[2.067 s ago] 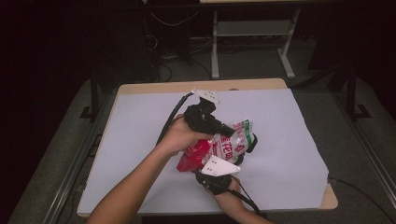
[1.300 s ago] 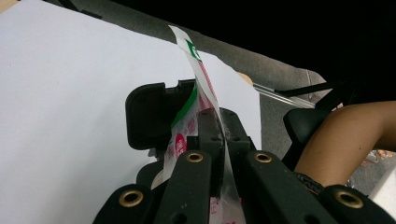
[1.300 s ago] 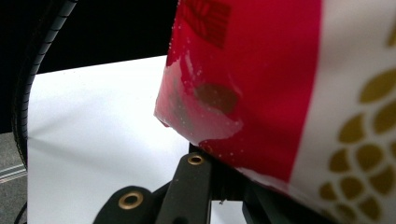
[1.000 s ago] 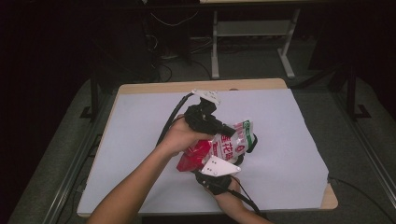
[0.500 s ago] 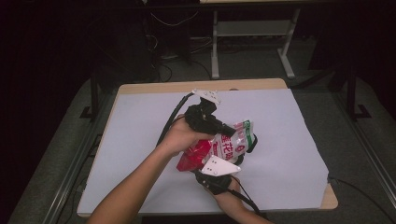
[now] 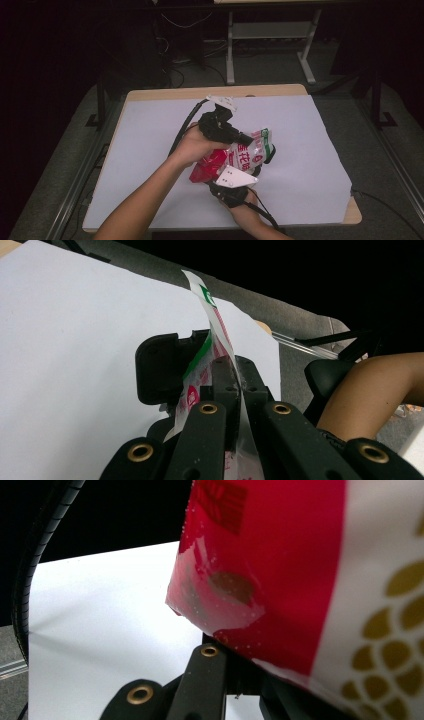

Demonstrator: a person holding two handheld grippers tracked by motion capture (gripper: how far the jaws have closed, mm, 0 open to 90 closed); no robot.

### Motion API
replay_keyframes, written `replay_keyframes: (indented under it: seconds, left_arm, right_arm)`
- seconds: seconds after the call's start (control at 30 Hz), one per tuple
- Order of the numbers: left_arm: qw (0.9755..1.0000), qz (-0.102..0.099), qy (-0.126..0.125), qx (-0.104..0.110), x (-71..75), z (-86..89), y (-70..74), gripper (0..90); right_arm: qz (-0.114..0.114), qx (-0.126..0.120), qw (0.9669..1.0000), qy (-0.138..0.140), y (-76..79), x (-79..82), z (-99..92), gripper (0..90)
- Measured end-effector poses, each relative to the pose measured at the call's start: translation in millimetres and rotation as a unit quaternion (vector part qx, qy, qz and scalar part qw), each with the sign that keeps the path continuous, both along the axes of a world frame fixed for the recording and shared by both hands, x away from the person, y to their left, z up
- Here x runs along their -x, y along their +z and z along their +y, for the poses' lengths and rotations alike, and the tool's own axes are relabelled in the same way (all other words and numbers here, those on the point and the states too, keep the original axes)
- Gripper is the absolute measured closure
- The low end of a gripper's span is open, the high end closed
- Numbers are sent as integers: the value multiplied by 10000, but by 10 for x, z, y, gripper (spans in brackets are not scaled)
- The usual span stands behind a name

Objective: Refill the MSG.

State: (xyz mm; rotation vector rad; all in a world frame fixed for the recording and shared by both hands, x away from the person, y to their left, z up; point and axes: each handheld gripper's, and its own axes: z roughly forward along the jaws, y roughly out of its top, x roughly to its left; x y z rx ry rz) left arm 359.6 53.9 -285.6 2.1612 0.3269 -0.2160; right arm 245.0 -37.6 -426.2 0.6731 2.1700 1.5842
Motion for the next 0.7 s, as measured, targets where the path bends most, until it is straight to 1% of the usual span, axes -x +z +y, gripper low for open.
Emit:
replay_keyframes:
  seconds: [0.07,0.13,0.17,0.4,0.47,0.7]
  left_arm:
    - [10000,-17,6,-24,-3,-5,-1,897]
    - [10000,-12,31,2,-1,-10,-5,897]
    - [10000,-6,14,-21,-4,-6,-1,897]
    - [10000,12,52,3,-6,-7,-1,897]
    - [10000,-7,53,-13,-10,-6,-3,897]
    - [10000,0,69,38,-4,-17,-7,897]
  right_arm:
    - [19,-10,10000,1,0,-2,0,900]
    - [32,-26,10000,-1,0,-3,1,900]
    - [29,-24,10000,2,0,-3,2,899]
    - [33,-28,10000,3,4,-9,3,899]
    - [29,-28,10000,7,4,-11,7,899]
    - [25,-28,10000,7,6,-7,12,900]
